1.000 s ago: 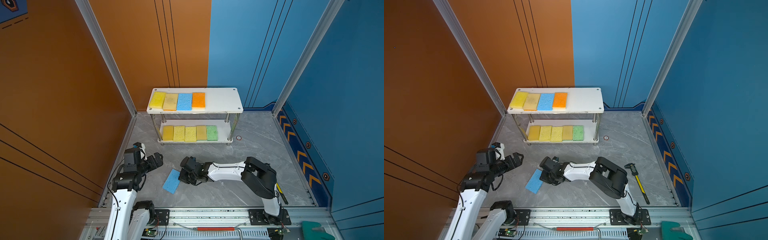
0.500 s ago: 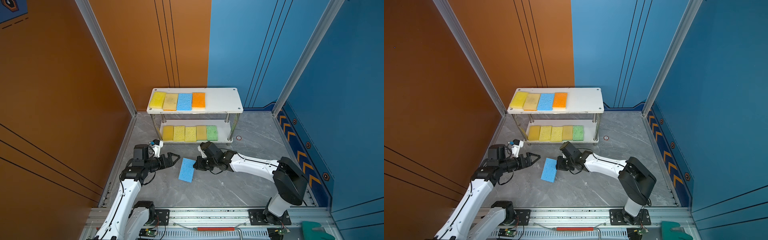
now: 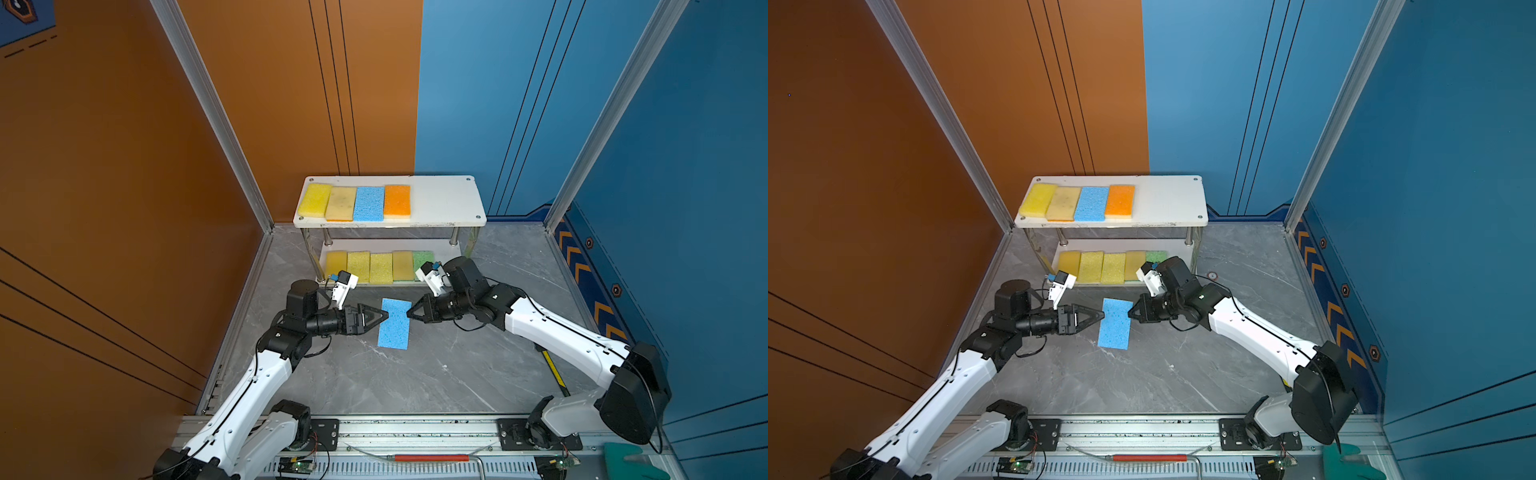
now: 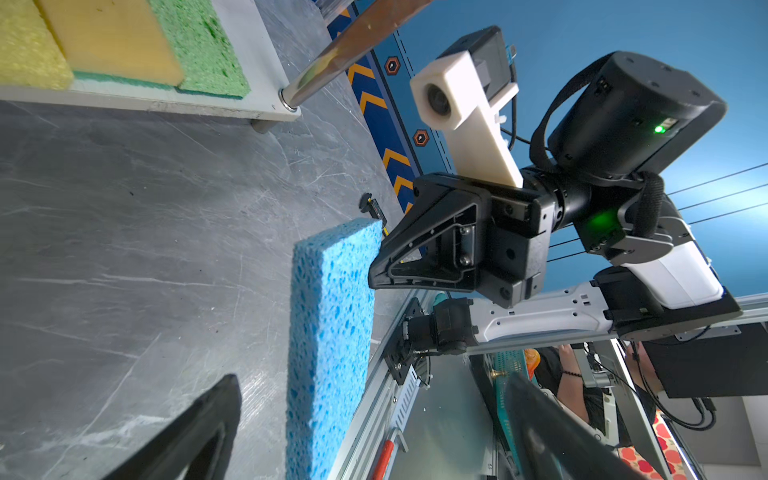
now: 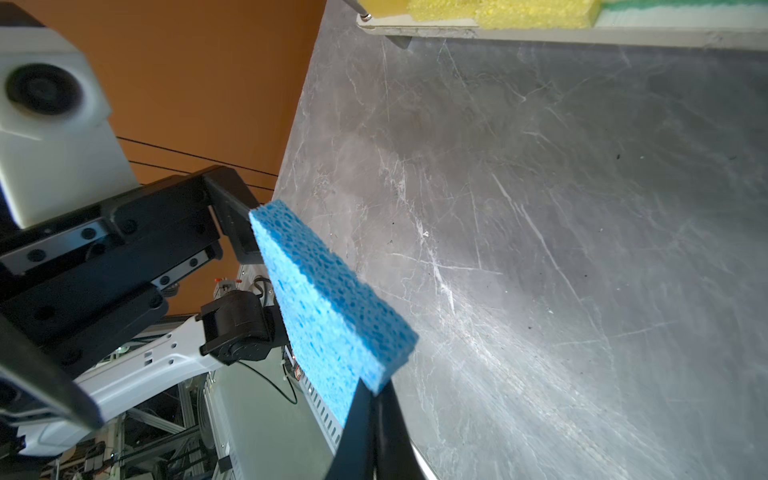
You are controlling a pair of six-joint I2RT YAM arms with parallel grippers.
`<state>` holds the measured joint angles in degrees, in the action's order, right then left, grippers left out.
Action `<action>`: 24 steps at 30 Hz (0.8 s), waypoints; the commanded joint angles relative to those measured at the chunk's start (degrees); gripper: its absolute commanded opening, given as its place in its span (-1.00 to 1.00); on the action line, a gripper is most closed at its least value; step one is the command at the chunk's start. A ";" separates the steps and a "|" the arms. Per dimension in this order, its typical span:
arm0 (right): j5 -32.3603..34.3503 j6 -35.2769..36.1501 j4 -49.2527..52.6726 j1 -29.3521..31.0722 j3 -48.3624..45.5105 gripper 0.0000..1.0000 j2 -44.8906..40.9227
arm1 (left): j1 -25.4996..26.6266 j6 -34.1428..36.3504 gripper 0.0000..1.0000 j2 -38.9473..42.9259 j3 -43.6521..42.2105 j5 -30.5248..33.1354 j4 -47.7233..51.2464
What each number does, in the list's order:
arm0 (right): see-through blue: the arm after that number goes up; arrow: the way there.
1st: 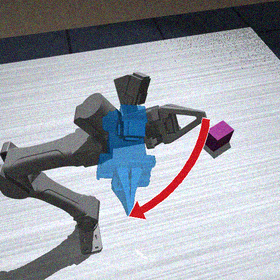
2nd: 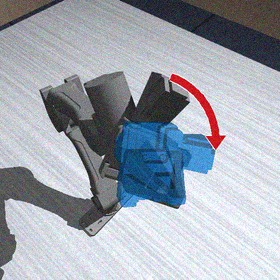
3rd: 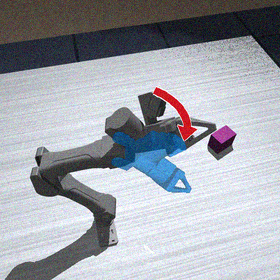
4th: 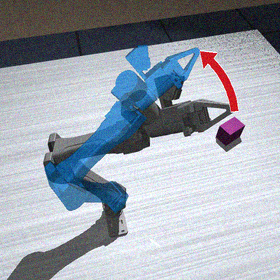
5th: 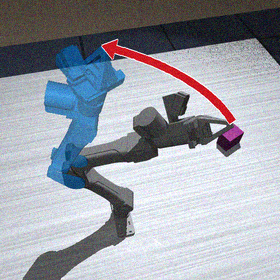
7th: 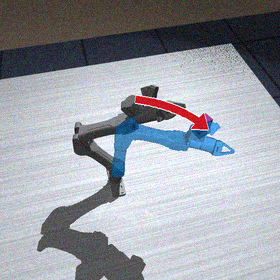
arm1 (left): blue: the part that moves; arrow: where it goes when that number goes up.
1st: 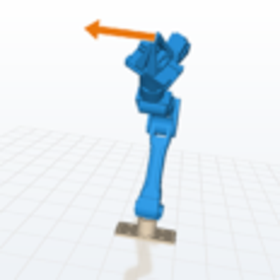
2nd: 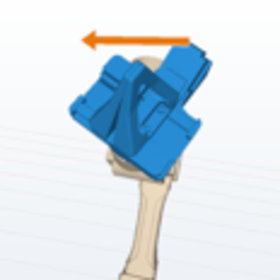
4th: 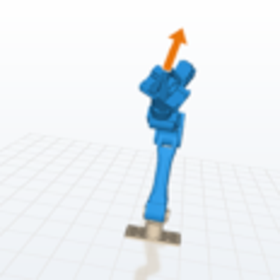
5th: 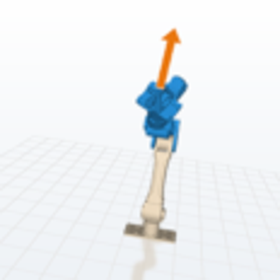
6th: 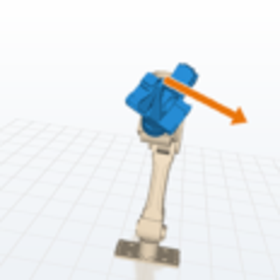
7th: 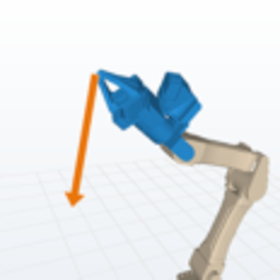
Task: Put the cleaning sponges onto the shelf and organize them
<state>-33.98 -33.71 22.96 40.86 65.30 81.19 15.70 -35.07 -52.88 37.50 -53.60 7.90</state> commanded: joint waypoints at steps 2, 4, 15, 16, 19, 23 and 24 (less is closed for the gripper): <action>-4.02 4.15 4.03 -0.24 3.11 -1.00 -1.35 | 1.48 -2.35 0.98 -1.27 -0.14 -1.85 -4.97; -4.12 4.71 4.99 -0.26 3.93 -1.00 -1.15 | 1.96 -3.26 0.93 -1.60 -0.02 -1.77 -6.57; -4.76 4.97 5.61 -2.08 5.63 -1.00 -0.64 | 3.53 -5.83 0.01 -2.64 -1.09 -2.21 -12.26; -4.77 4.89 5.65 -2.07 5.76 -1.00 -0.63 | 3.53 -6.04 -0.09 -2.88 -1.19 -2.36 -12.64; -4.55 4.87 5.58 -2.10 5.75 -1.00 -0.50 | 3.58 -6.42 -0.41 -3.53 -1.28 -2.51 -13.18; -4.45 4.91 5.60 -2.10 5.85 -1.00 -0.41 | 3.68 -7.82 -0.64 -4.09 -1.95 -3.10 -15.43; -4.44 4.86 5.60 -2.10 5.96 -1.00 -0.42 | 3.77 -8.61 -0.72 -4.07 -2.28 -3.17 -16.42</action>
<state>-37.74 -29.80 27.11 38.76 69.28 81.14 19.11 -42.46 -56.97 36.23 -54.74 -4.71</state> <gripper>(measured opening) 0.047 0.150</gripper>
